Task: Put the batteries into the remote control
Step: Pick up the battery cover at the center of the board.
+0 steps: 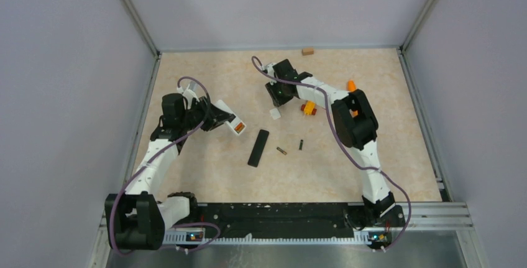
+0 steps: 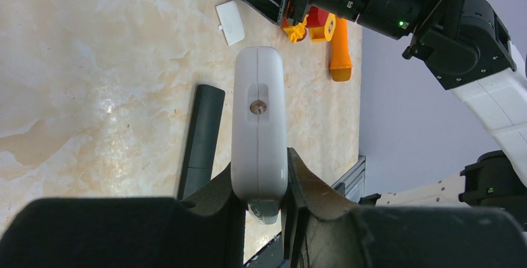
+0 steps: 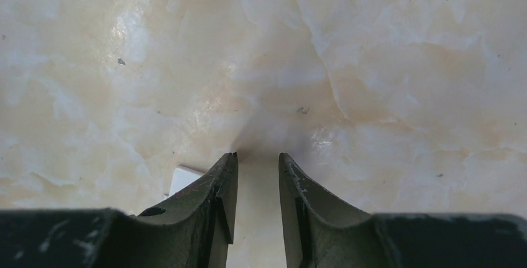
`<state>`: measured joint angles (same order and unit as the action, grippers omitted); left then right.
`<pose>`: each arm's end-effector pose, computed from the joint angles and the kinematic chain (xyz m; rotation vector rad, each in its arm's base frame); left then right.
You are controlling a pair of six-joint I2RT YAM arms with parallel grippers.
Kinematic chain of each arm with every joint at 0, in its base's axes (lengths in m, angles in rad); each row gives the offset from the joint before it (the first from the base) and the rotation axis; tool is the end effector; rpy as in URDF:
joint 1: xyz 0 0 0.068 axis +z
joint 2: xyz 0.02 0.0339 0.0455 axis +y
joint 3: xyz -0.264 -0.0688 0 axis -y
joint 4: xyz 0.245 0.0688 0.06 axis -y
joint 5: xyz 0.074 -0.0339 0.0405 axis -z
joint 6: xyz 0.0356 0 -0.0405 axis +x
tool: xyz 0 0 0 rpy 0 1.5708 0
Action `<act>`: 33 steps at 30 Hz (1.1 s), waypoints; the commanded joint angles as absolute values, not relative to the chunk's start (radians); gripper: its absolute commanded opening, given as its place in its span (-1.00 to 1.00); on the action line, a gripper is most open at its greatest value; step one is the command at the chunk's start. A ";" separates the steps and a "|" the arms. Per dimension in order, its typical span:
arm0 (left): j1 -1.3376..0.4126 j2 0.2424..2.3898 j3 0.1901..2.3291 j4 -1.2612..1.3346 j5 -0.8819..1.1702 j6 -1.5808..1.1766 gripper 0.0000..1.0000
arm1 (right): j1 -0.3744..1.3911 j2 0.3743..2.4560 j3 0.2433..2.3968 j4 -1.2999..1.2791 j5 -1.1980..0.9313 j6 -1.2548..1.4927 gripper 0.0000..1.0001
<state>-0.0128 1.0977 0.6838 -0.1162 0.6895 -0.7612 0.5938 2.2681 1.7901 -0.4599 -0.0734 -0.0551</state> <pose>0.2354 -0.0257 0.2536 -0.3730 2.1564 -1.1763 0.4125 0.2816 0.1682 -0.8364 2.3911 0.3104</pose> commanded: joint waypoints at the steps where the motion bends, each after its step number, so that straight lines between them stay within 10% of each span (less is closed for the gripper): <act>1: -0.007 1.091 0.681 -0.066 0.694 -0.770 -1.00 | 0.618 2.285 1.815 -0.483 -0.050 -0.065 -0.39; 22: -0.006 0.986 0.613 -0.056 0.713 -0.803 -1.00 | 0.698 1.950 1.391 -0.471 -0.030 -0.102 -0.25; 33: -0.007 0.944 0.676 -0.141 0.605 -0.757 -1.00 | 0.755 1.860 1.436 -0.496 0.110 0.090 0.61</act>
